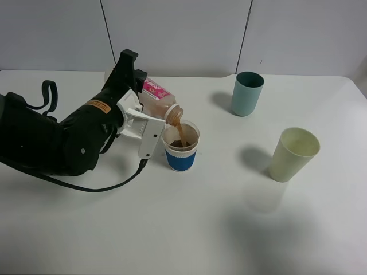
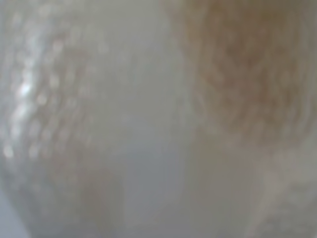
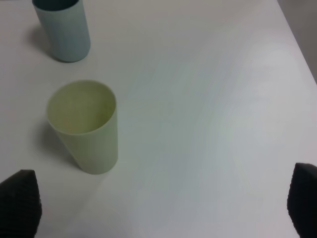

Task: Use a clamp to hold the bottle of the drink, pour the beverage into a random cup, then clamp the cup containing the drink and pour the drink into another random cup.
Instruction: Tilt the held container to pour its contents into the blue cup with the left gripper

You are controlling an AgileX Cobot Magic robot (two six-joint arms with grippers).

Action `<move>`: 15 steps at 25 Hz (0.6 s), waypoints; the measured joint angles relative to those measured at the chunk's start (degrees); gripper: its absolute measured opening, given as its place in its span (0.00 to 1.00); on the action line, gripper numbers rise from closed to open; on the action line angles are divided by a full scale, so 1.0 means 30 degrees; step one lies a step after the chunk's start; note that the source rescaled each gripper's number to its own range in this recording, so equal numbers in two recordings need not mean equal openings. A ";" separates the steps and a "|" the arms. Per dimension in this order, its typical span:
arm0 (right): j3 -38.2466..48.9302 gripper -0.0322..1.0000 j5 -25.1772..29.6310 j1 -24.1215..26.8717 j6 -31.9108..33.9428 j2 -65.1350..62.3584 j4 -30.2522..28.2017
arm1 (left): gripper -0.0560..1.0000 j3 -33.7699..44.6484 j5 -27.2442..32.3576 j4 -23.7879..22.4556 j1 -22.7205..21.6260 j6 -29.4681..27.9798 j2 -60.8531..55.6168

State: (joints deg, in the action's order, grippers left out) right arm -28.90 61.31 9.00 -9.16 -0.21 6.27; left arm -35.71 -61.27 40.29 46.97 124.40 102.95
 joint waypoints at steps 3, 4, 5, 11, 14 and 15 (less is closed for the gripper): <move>0.0000 1.00 0.0000 0.0000 0.0000 0.0000 0.0000 | 0.08 0.0000 -0.0414 -0.0276 0.0000 0.0018 -0.0004; 0.0000 1.00 0.0000 0.0000 0.0000 0.0000 0.0000 | 0.08 0.0000 -0.0527 -0.0319 0.0000 0.0018 -0.0004; 0.0000 1.00 0.0000 0.0000 0.0000 0.0000 0.0000 | 0.08 0.0000 -0.0580 -0.0329 0.0000 0.0058 -0.0004; 0.0000 1.00 0.0000 0.0000 0.0000 0.0000 0.0000 | 0.08 0.0000 -0.1180 -0.0947 0.0000 0.0338 -0.0004; 0.0000 1.00 0.0000 0.0000 0.0000 0.0000 0.0000 | 0.08 0.0000 -0.1220 -0.1392 0.0000 0.0935 -0.0004; 0.0000 1.00 0.0000 0.0000 0.0000 0.0000 0.0000 | 0.08 0.0000 -0.1234 -0.1478 0.0000 0.1119 -0.0004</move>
State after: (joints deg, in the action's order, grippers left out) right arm -28.90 61.31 9.00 -9.16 -0.21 6.27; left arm -35.71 -64.98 35.85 46.97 127.76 102.94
